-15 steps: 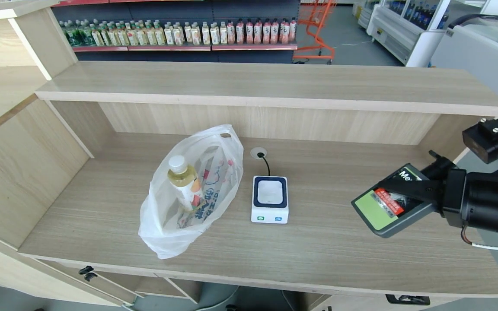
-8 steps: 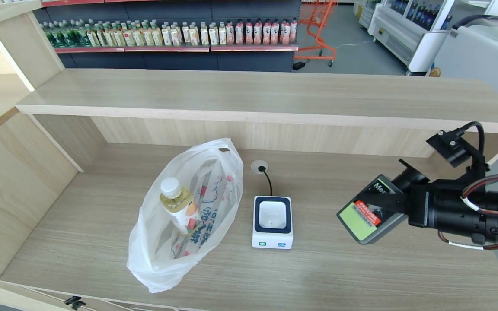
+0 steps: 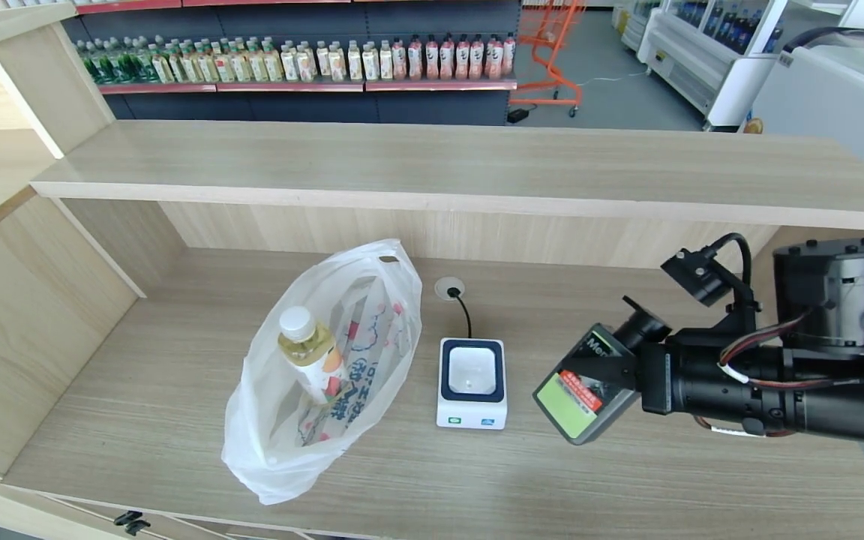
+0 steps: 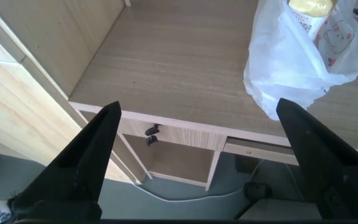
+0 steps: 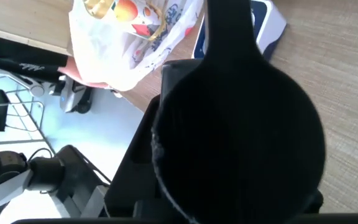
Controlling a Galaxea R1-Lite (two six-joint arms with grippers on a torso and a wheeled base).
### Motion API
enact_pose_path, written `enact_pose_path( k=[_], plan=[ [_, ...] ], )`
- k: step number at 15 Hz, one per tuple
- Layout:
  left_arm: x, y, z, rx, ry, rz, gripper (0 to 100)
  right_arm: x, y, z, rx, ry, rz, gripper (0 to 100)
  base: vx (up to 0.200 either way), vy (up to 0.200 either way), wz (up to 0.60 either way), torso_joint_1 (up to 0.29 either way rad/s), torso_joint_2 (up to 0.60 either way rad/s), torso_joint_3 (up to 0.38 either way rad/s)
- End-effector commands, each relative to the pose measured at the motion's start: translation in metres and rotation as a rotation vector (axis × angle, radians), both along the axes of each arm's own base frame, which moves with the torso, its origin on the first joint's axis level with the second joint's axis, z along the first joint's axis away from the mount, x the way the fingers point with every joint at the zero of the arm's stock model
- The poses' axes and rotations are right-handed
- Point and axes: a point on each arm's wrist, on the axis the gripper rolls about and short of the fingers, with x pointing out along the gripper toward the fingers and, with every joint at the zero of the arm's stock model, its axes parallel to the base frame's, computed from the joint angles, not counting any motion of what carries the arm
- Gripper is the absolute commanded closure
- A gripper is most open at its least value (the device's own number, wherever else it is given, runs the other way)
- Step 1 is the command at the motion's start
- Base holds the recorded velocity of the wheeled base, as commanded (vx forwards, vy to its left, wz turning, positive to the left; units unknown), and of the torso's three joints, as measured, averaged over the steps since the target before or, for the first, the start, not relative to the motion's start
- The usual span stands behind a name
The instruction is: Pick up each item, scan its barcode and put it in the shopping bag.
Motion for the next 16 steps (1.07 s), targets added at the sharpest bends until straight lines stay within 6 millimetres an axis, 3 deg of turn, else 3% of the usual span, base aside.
enact_pose_path(
  k=[1, 7, 16],
  plan=[
    [0.000, 0.000, 0.000, 0.000, 0.000, 0.000, 0, 0.024, 0.014, -0.022, -0.003, 0.005, 0.008, 100, 0.000, 0.000, 0.00, 0.000, 0.00, 0.000],
    [0.000, 0.000, 0.000, 0.000, 0.000, 0.000, 0, 0.050, 0.032, -0.055, -0.059, -0.040, 0.041, 100, 0.000, 0.000, 0.00, 0.000, 0.00, 0.000],
    [0.000, 0.000, 0.000, 0.000, 0.000, 0.000, 0, 0.084, 0.064, -0.060, -0.032, -0.084, 0.077, 100, 0.000, 0.000, 0.00, 0.000, 0.00, 0.000]
  ],
)
